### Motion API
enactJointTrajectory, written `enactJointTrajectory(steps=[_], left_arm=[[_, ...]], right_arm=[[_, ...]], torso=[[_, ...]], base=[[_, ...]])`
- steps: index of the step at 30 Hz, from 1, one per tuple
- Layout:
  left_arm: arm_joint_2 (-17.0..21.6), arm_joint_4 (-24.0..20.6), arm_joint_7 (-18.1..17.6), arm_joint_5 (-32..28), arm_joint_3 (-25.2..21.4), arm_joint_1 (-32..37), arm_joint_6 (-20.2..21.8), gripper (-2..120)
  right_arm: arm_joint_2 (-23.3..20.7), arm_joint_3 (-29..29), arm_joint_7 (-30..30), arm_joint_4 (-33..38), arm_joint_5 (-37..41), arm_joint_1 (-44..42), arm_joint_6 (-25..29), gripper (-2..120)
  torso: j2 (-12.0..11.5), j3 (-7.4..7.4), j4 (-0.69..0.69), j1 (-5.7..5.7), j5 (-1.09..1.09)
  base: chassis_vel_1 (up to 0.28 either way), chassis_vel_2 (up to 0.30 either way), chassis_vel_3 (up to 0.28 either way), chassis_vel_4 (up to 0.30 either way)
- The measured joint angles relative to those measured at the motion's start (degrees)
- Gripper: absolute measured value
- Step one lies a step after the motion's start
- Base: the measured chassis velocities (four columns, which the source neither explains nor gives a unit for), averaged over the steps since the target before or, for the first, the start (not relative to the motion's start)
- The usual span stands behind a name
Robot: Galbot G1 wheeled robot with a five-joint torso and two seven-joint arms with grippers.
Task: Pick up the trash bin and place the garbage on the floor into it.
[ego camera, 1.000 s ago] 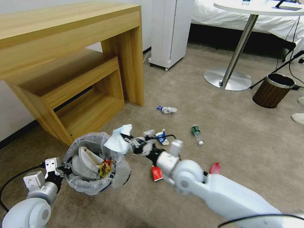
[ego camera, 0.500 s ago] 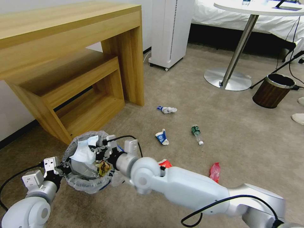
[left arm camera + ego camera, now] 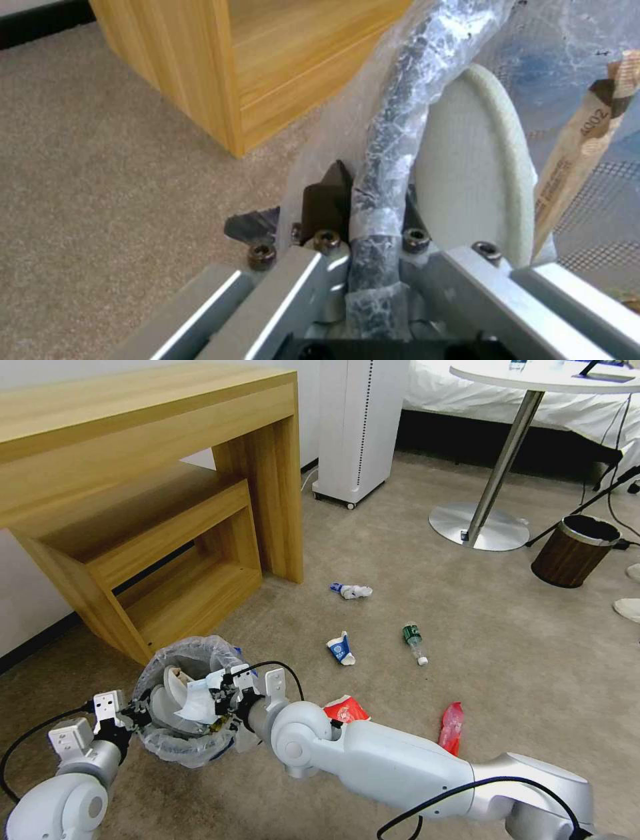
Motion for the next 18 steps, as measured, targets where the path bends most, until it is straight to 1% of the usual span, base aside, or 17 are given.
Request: enactJointTrajectory(steps=[2,3,5,6,7,8,9,11,13,16,17,18], left_arm=[[-0.1,0.1,0.1,0.1,0.0,0.1,-0.1,0],[-0.1,0.2,0.2,0.2,0.0,0.1,-0.2,0],[-0.1,0.2,0.2,0.2,0.0,0.1,-0.2,0],[-0.2,0.2,0.2,0.2,0.1,0.1,-0.2,0],[-0.3,0.3,0.2,0.3,0.1,0.1,-0.2,0],[-0.3,0.3,0.2,0.3,0.1,0.0,-0.2,0],[-0.3,0.3,0.2,0.3,0.1,0.0,-0.2,0],[-0.5,0.3,0.2,0.4,0.3,0.0,-0.2,0],[-0.5,0.3,0.2,0.4,0.3,0.0,-0.2,0],[-0.8,0.4,0.3,0.6,0.4,0.0,-0.2,0],[-0.8,0.4,0.3,0.6,0.4,0.0,-0.2,0],[-0.8,0.4,0.3,0.6,0.4,0.0,-0.3,0]], right_arm=[[-0.4,0.2,0.1,0.0,-0.4,-0.3,-0.4,0],[-0.6,0.3,0.0,0.2,-0.7,-0.4,-0.5,4],[-0.7,0.3,-0.1,0.2,-0.9,-0.5,-0.4,6],[-1.2,0.6,-0.6,0.6,-1.6,-0.7,-0.5,14],[-1.5,0.7,-0.8,0.8,-1.8,-0.8,-0.5,16],[-1.7,0.8,-0.9,1.0,-1.9,-0.8,-0.6,21],[-1.7,0.8,-0.9,1.0,-1.9,-0.8,-0.6,21],[-2.1,0.9,-1.2,1.4,-2.4,-0.9,-0.7,32],[-2.1,0.9,-1.2,1.4,-2.4,-0.9,-0.7,32],[-2.2,1.0,-1.4,1.5,-2.8,-0.9,-0.7,50],[-2.2,1.0,-1.4,1.5,-2.8,-0.9,-0.7,50],[-2.2,1.0,-1.4,1.5,-2.9,-0.9,-0.7,53]], torso=[[0.0,0.0,0.0,0.0,0.0],[0.0,0.0,0.0,0.0,0.0],[0.0,0.0,0.0,0.0,0.0],[0.0,0.0,0.0,0.0,0.0],[0.0,0.0,0.0,0.0,0.0],[0.0,0.0,0.0,0.0,0.0],[0.0,0.0,0.0,0.0,0.0],[0.0,0.0,0.0,0.0,0.0],[0.0,0.0,0.0,0.0,0.0],[0.0,0.0,0.0,0.0,0.0],[0.0,0.0,0.0,0.0,0.0],[0.0,0.0,0.0,0.0,0.0]], base=[[0.0,0.0,0.0,0.0],[0.0,0.0,0.0,0.0],[0.0,0.0,0.0,0.0],[0.0,0.0,0.0,0.0],[0.0,0.0,0.0,0.0],[0.0,0.0,0.0,0.0],[0.0,0.0,0.0,0.0],[0.0,0.0,0.0,0.0],[0.0,0.0,0.0,0.0],[0.0,0.0,0.0,0.0],[0.0,0.0,0.0,0.0],[0.0,0.0,0.0,0.0]])
